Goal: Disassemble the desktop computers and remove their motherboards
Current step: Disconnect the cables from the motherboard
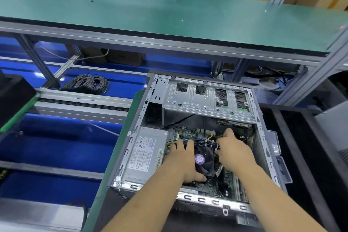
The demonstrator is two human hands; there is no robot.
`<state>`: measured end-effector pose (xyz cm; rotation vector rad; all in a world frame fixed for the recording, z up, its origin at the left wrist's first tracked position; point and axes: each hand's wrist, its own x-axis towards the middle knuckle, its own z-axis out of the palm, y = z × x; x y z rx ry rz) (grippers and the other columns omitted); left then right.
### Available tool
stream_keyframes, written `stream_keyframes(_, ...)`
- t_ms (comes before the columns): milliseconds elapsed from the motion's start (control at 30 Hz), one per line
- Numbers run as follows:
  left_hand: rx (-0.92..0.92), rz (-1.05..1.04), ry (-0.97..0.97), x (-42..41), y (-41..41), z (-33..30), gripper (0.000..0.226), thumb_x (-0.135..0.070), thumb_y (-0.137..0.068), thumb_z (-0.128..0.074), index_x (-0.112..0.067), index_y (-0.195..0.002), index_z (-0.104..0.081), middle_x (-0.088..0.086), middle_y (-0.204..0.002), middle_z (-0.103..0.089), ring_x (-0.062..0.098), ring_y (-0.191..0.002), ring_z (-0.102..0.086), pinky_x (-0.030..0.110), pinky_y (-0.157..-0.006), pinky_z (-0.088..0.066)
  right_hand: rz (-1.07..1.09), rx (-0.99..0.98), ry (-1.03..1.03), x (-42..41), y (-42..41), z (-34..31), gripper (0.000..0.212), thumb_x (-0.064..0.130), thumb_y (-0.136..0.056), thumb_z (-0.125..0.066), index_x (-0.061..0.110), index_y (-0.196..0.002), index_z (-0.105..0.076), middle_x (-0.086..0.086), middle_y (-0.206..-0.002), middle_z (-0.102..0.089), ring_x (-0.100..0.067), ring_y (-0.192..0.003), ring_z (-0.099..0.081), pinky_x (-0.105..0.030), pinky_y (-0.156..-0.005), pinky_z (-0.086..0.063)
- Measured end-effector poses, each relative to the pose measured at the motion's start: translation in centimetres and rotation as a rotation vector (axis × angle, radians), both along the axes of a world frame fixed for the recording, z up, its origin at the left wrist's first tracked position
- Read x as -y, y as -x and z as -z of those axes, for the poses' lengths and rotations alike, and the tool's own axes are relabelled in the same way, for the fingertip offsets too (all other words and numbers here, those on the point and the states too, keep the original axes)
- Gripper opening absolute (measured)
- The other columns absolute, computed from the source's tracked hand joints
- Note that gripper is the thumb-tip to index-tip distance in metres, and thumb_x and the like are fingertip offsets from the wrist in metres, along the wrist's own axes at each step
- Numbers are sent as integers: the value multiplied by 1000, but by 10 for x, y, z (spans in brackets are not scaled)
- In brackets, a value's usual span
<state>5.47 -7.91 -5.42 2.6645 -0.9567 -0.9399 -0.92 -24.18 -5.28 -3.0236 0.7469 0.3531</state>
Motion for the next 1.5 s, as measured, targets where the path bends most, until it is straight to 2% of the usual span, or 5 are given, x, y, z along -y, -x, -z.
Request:
stream_keyframes(433,-9,16,-10,1,-1,-3,114,-61,-76,-76,-20,-155,-4,14,-156,-13,36,-145,-13,52,-110,-37,116,101,-126,14,-12,3,26,29,-98,-61,19,-121,-62,-8,-129,-49,-36,-97,-63,-43,-76,-53)
stream_keyframes(900,-18,6,3,1,-2,1,114,-61,-74,-78,-23,-154,-7,13,-157,-13,37,-145,-12,52,-108,-37,178,9,-91,16,10,-11,29,14,-94,-60,12,-122,-56,-11,-133,-46,-33,-98,-64,-36,-78,-52)
stream_keyframes(1033,-27,5,-13,3,-5,1,115,-61,-73,-78,-23,-154,-6,14,-157,-12,37,-146,-11,54,-108,-36,229,-70,-110,11,22,-8,26,34,-97,-61,9,-104,-64,-17,-141,-39,-30,-84,-63,-33,-75,-51)
stream_keyframes(1233,-32,-3,-20,3,-5,1,115,-62,-72,-79,-22,-153,-7,13,-156,-13,36,-146,-11,56,-110,-37,284,9,-203,9,18,-10,49,53,-91,-62,14,-65,-49,-3,-72,-57,-18,-59,-55,-28,-54,-45)
stream_keyframes(1500,1,-10,-2,3,-4,4,118,-63,-70,-80,-19,-153,-8,16,-156,-15,37,-145,-14,53,-114,-32,361,72,-284,5,14,-5,38,19,-92,-61,14,-63,-38,-2,-62,-46,-22,-55,-46,-26,-50,-37)
